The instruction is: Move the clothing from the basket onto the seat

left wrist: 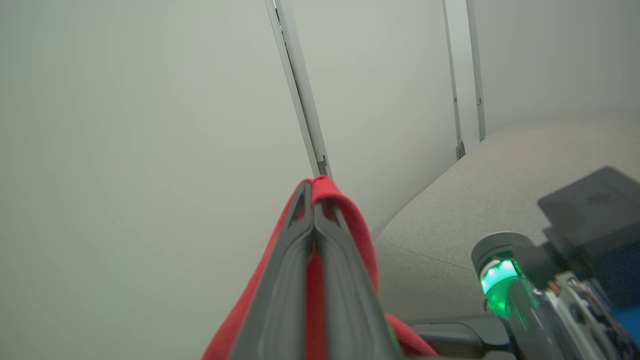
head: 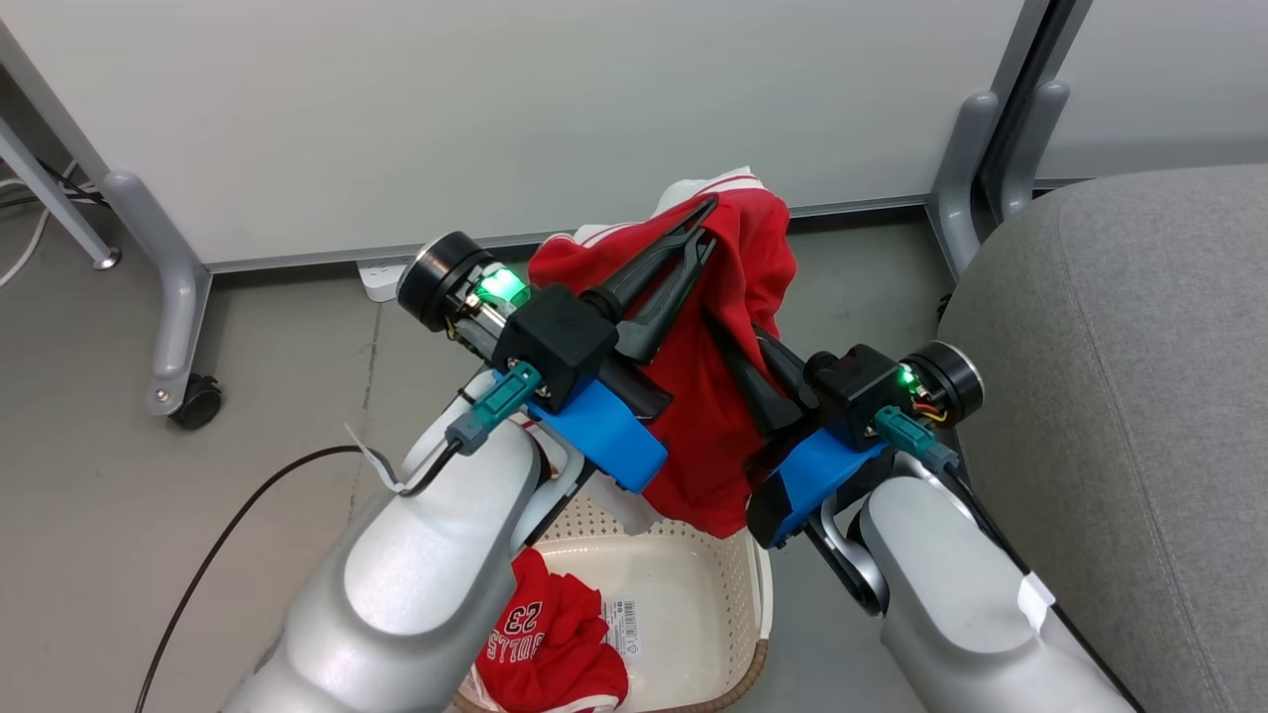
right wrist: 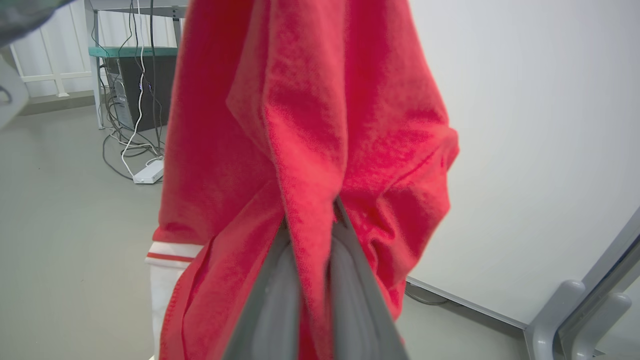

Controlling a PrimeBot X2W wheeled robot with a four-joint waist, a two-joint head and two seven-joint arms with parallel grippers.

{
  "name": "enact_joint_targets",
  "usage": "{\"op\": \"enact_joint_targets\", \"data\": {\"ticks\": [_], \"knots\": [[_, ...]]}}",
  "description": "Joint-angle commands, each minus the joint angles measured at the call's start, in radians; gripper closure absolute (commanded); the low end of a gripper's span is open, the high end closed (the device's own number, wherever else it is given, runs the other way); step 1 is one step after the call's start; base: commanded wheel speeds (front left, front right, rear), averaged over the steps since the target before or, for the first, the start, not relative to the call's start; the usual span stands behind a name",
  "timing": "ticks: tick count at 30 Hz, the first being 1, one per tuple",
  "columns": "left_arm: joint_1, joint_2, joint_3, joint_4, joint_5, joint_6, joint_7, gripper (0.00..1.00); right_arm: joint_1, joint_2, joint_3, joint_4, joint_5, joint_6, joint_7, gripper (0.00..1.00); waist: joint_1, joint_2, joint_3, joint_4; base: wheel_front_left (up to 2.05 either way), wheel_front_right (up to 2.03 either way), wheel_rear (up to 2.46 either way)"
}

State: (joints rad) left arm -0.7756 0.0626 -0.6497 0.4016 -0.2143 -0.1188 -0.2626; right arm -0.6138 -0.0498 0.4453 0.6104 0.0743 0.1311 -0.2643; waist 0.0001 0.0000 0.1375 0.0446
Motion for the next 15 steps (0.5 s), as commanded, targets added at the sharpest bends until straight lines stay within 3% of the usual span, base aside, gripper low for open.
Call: {"op": "enact_joint_targets", "data": {"ticks": [1,5,6,7,15], "knots": [[0.009,0.001,0.005,0.001,0.004,-0.006,-0.003,1.00,0.004,-0.001,0.002,-0.004,0.006,-0.001,0.000,1.00,-0.0001,0.0000,0.000,0.000,0.00,0.00,0.00],[0.012,0.001,0.004,0.004,0.002,-0.005,-0.003,1.00,0.007,-0.001,0.002,-0.004,0.007,-0.001,0.000,1.00,-0.0001,0.0000,-0.001,0.000,0.00,0.00,0.00],[0.013,0.001,0.005,0.005,0.001,-0.005,-0.003,0.81,0.007,-0.001,0.002,-0.004,0.008,-0.001,0.000,1.00,-0.0001,0.0000,-0.001,0.000,0.00,0.00,0.00],[0.013,0.001,0.005,0.008,0.001,-0.005,-0.003,0.00,0.007,-0.001,0.002,-0.005,0.010,-0.001,0.000,1.00,-0.0001,0.0000,-0.001,0.000,0.00,0.00,0.00],[0.014,0.001,0.008,0.021,0.006,-0.005,-0.003,0.00,0.006,-0.001,-0.006,-0.012,0.022,-0.001,0.000,1.00,-0.0001,0.0000,0.005,-0.003,0.00,0.00,0.00]]}}
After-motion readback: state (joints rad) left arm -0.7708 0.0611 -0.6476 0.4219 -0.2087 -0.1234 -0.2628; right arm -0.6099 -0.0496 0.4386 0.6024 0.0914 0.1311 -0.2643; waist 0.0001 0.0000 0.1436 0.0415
